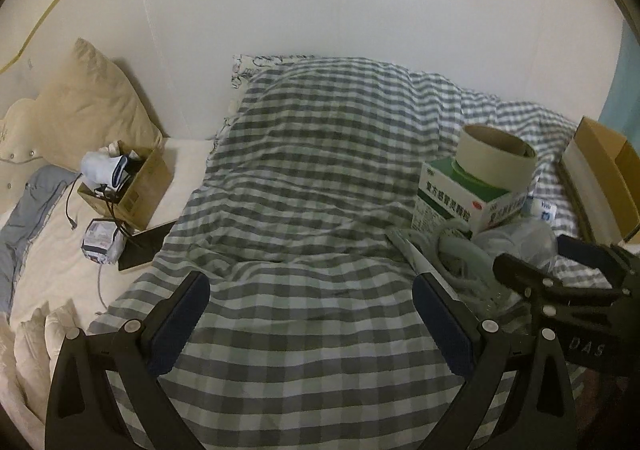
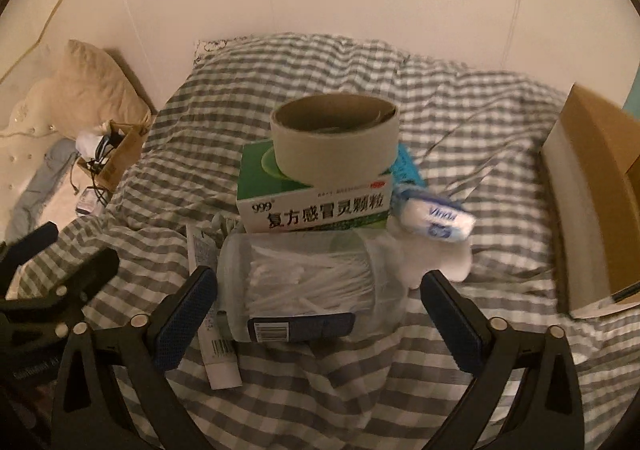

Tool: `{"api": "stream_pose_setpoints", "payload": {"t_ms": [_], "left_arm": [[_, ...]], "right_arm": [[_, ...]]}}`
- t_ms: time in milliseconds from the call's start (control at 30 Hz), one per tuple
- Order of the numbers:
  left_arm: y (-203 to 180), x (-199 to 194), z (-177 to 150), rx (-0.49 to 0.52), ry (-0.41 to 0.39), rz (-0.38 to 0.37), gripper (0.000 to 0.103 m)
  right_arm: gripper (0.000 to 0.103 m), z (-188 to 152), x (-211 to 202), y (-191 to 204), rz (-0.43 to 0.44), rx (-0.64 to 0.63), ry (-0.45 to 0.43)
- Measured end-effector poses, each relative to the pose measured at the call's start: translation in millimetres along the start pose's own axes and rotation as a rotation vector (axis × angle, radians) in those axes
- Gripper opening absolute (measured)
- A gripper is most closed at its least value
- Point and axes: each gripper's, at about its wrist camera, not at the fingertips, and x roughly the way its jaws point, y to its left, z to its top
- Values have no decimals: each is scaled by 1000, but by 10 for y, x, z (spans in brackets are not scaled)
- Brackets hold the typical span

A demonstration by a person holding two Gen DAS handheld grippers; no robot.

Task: Organize objects
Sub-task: 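Grasp the clear cotton-swab jar with the right tool while the left tool grasps the white tube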

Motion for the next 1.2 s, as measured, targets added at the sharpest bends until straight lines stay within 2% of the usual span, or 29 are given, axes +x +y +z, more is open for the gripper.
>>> {"api": "stream_pose_setpoints", "payload": {"t_ms": [67, 200, 333, 500, 567, 633, 667, 733, 900, 1000, 1100, 1167, 1200], "left_arm": [[-35, 10, -9, 10, 6, 6, 103], [-128, -4, -19, 16, 16, -14, 103], [-317, -26, -64, 46, 26, -55, 103], [-618, 1, -154, 86, 52, -134, 103], [-750, 30, -192, 113, 57, -150, 96], [-859, 80, -228, 136, 73, -155, 82], [-904, 109, -241, 144, 82, -162, 78], [-964, 182, -277, 151, 97, -174, 64], [-1055, 334, -341, 187, 132, -151, 61], [-1069, 447, -367, 209, 194, -172, 63], [-995, 447, -375, 170, 194, -202, 63], [-994, 415, -388, 173, 183, -192, 58], [-996, 388, -400, 177, 173, -183, 48]], "right_arm": [[88, 4, -8, -2, -7, 3, -6], [88, -3, -155, -35, 6, 4, -35], [88, -5, -375, -133, -31, 8, -91], [88, 1, -684, -362, -127, 12, -164], [88, 6, -745, -464, -142, 29, -175], [88, 9, -770, -569, -136, 52, -179], [88, 5, -772, -619, -131, 64, -177], [88, 4, -759, -689, -127, 78, -174], [88, -23, -688, -759, -101, 96, -164], [88, -48, -688, -789, -90, 96, -163], [88, -57, -724, -795, -81, 94, -164], [88, -66, -763, -802, -82, 89, -166], [88, -71, -784, -803, -85, 87, -168]]}}
